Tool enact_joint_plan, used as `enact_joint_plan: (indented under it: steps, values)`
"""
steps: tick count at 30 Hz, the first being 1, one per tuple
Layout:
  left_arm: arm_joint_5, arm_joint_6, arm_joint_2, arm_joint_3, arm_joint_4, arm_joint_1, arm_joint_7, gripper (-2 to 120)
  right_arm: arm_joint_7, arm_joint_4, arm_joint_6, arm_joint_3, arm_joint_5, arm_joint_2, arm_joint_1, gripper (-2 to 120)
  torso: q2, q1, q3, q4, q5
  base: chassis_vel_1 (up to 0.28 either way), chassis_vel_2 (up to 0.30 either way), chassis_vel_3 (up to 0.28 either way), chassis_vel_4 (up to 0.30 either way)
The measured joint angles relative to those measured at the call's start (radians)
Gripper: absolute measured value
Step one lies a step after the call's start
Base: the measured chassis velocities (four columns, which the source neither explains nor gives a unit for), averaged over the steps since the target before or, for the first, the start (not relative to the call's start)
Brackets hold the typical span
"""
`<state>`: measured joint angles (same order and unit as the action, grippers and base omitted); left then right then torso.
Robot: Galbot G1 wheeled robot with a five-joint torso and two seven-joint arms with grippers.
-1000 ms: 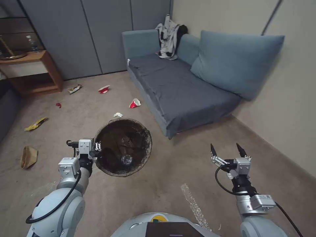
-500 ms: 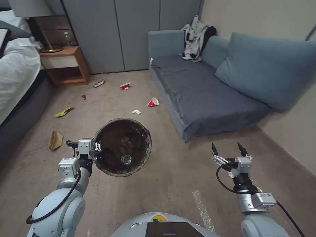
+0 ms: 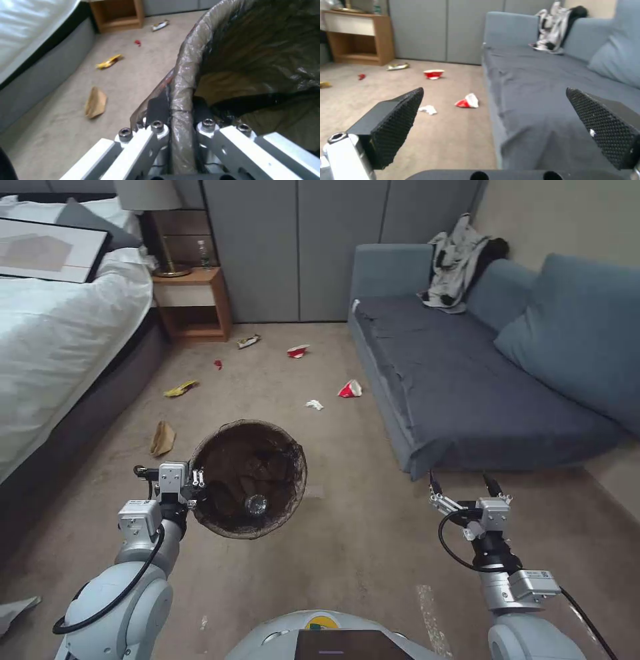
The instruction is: Pick up the trash bin, then pick up the garbage from the floor and place it into the trash bin.
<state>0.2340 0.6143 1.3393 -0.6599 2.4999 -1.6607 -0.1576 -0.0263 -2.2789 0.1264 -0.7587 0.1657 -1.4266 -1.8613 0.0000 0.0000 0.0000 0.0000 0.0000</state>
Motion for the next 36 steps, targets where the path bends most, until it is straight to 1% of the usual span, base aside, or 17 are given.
enact_joint_plan:
  steps: [13, 16, 19, 28, 36]
  values:
    - [-0.007, -0.009, 0.003, 0.002, 0.0, -0.004, 0.0, 3, 0.017, -0.007, -0.031, 0.0, 0.014, 0.001, -0.001, 100, 0.0, 0.0, 0.0, 0.0001, 0.0, 0.087, 0.08, 0.081, 0.077]
    - [-0.014, -0.013, 0.004, 0.003, 0.0, -0.004, 0.0, 3, 0.025, -0.007, -0.039, -0.002, 0.018, 0.001, 0.0, 100, 0.0, 0.0, 0.0, 0.0001, 0.0, 0.0, 0.0, 0.0, 0.0]
    - [-0.015, -0.014, 0.004, 0.005, 0.0, -0.004, 0.001, 3, 0.033, -0.011, -0.06, -0.007, 0.031, 0.0, 0.002, 100, 0.0, 0.0, 0.0, -0.0005, 0.0, 0.0, 0.0, 0.0, 0.0]
    - [-0.014, -0.016, 0.002, 0.003, 0.0, -0.004, 0.001, 3, 0.045, -0.018, -0.085, -0.009, 0.044, -0.006, 0.011, 100, 0.0, 0.0, 0.0, 0.0, 0.0, 0.0, 0.0, 0.0, 0.0]
    - [-0.012, -0.018, -0.001, 0.001, 0.0, -0.004, 0.003, 3, 0.046, -0.019, -0.092, 0.006, 0.038, -0.012, 0.016, 100, 0.0, 0.0, 0.0, 0.0, 0.0001, -0.094, 0.098, 0.105, -0.101]
